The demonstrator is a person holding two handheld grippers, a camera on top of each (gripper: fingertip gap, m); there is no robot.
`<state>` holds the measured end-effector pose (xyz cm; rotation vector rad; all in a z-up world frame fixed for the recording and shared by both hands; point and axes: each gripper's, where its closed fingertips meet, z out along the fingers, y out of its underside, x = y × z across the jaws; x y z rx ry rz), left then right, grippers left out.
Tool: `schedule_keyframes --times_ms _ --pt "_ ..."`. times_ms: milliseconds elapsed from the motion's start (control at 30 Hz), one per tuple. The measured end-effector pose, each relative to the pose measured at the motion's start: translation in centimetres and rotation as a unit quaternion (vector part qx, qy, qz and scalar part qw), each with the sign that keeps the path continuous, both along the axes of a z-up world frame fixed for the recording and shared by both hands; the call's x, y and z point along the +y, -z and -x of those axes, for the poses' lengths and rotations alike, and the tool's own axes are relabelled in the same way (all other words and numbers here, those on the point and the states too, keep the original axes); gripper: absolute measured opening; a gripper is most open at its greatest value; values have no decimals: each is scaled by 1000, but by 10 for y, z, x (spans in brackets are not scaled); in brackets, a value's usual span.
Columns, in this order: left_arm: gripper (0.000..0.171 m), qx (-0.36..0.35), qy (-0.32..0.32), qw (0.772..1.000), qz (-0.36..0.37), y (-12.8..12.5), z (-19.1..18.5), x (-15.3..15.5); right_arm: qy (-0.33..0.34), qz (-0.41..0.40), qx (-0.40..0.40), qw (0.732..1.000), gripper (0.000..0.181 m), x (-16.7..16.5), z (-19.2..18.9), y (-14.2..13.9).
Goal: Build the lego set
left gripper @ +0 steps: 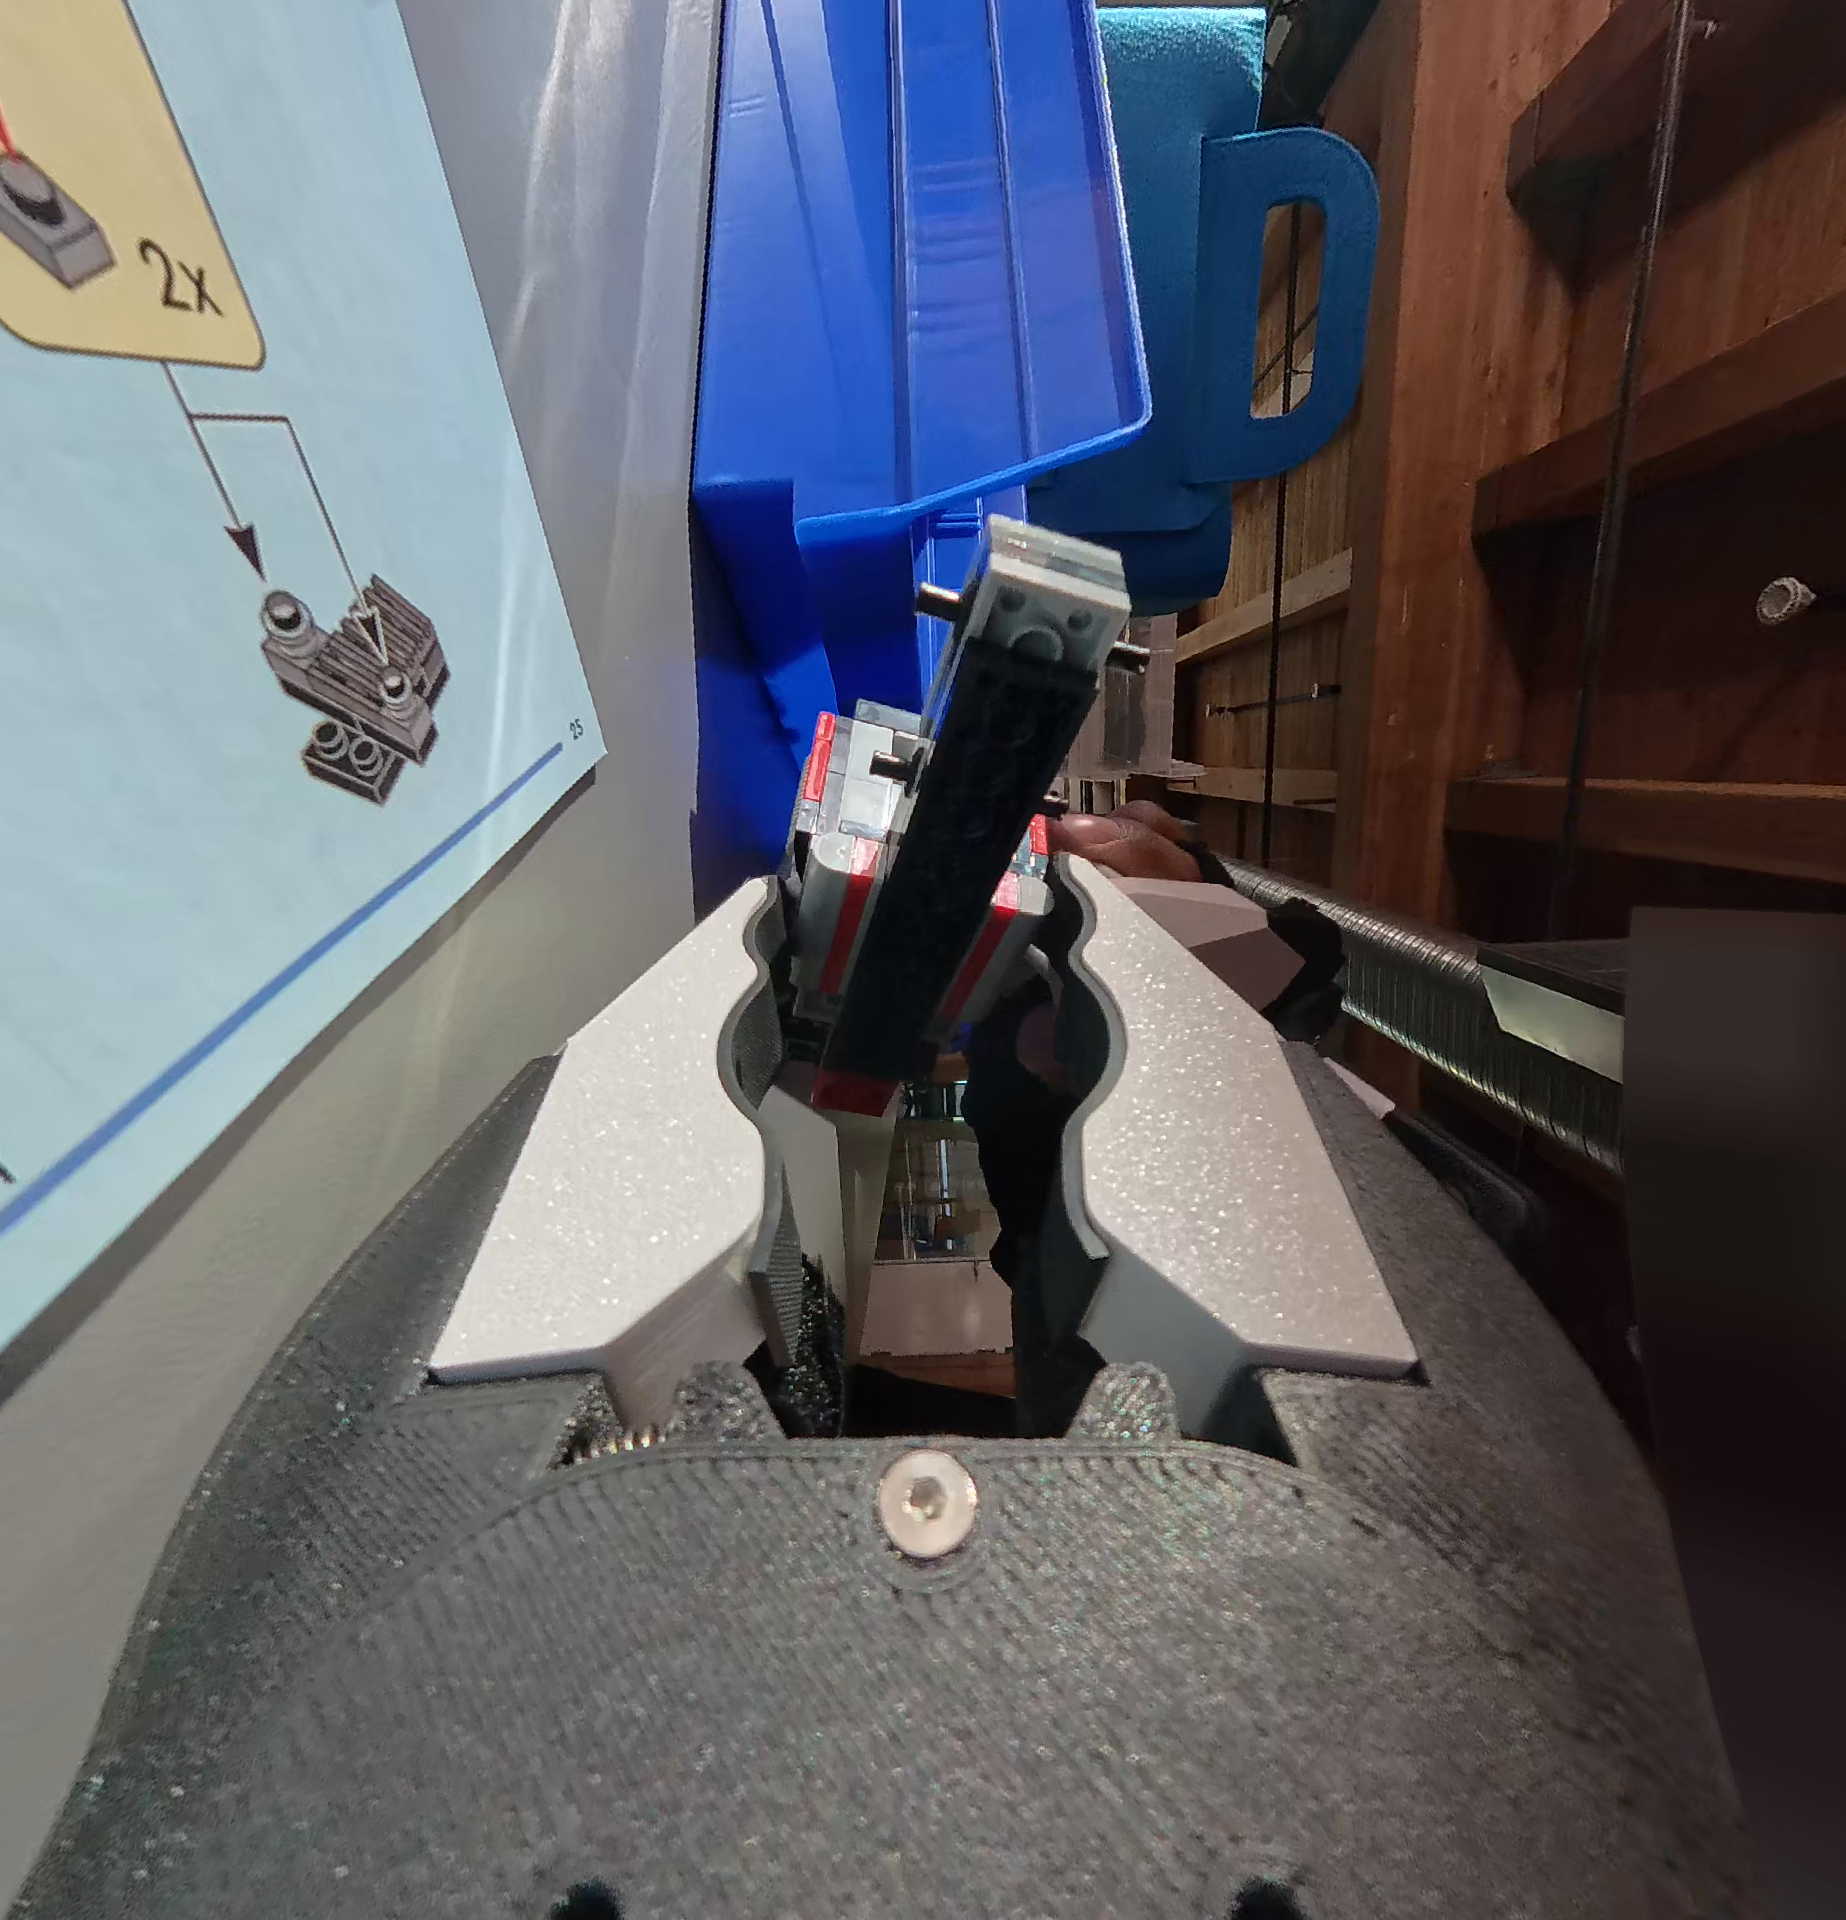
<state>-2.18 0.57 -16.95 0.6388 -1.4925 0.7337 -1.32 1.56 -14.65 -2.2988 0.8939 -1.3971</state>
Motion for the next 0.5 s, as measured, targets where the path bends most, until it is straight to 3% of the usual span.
schedule_keyframes --times_ms 167,267,500 --pt "50 -1 -6 1000 1 0 -5 -1 55 -63 -2 996 11 -13 36 -18" --pt "50 -4 -5 1000 3 -1 -4 0 107 -119 17 987 11 -20 70 -12" --pt "50 -13 1 1000 19 -6 3 0 241 -186 68 950 17 -37 100 46"
